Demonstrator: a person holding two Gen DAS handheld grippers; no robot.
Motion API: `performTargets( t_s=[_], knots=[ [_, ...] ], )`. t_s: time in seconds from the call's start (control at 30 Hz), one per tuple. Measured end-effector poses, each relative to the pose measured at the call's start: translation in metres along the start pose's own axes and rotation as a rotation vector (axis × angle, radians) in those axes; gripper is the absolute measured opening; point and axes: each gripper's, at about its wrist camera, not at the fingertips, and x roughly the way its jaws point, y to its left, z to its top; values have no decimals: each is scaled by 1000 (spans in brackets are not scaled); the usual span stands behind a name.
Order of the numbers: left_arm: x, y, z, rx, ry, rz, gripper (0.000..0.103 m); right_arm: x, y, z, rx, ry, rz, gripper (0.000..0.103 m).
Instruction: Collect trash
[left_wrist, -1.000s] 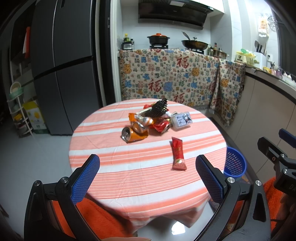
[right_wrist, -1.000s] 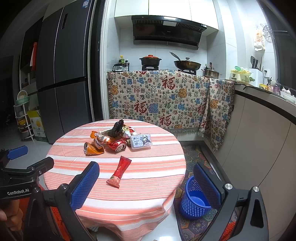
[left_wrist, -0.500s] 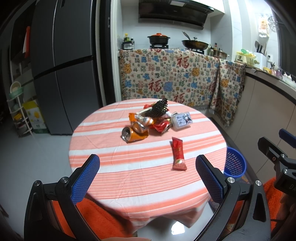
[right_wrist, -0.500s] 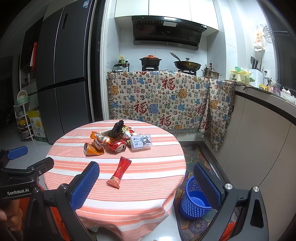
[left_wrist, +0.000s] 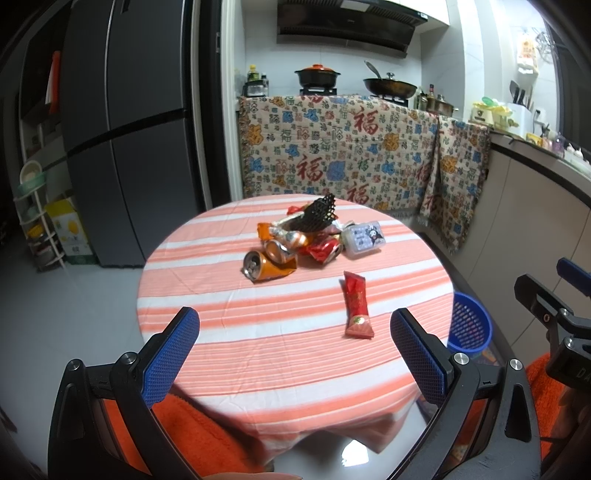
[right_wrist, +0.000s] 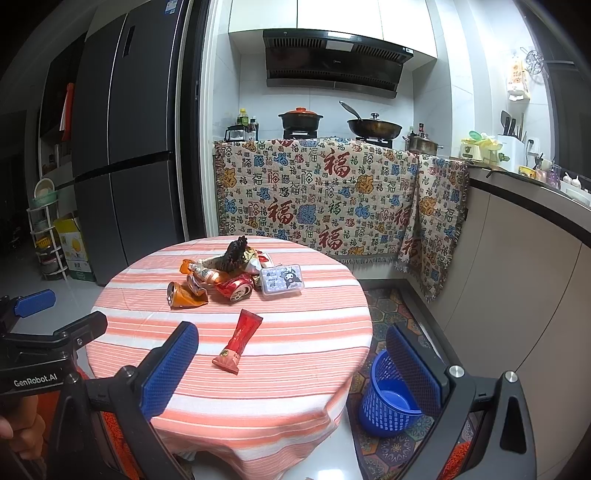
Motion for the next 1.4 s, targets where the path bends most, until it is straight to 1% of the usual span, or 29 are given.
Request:
performTargets(
  t_s=[0.37,0.67,0.93,1.03,1.13,1.23,1.3,1.33,1.4],
  knots=[
    [3,0,-4,-4,4,1,103,0,-1,-3,-1,5,-1,103],
    [5,3,-1,-12,16,8,103,1,0,-3,2,12,-1,103],
    [18,20,2,-31,35,43,103,11,1,-7,3,31,-4,103],
    [30,32,2,-49,56,56,103,26,7,-13,-8,49,-7,103],
    [46,44,-1,-63,83,84,103,49,15,-22,-8,86,15,103],
    [65,54,-3,-66,110,104,103,79,27,-33,-34,134,37,103],
    [81,59,-4,-56,137,118,103,107,39,-41,-61,185,61,103],
    [89,62,-5,-54,153,121,103,114,42,-42,-63,198,71,103],
    [108,67,-5,-56,192,108,103,138,51,-49,-69,251,95,103]
  ],
)
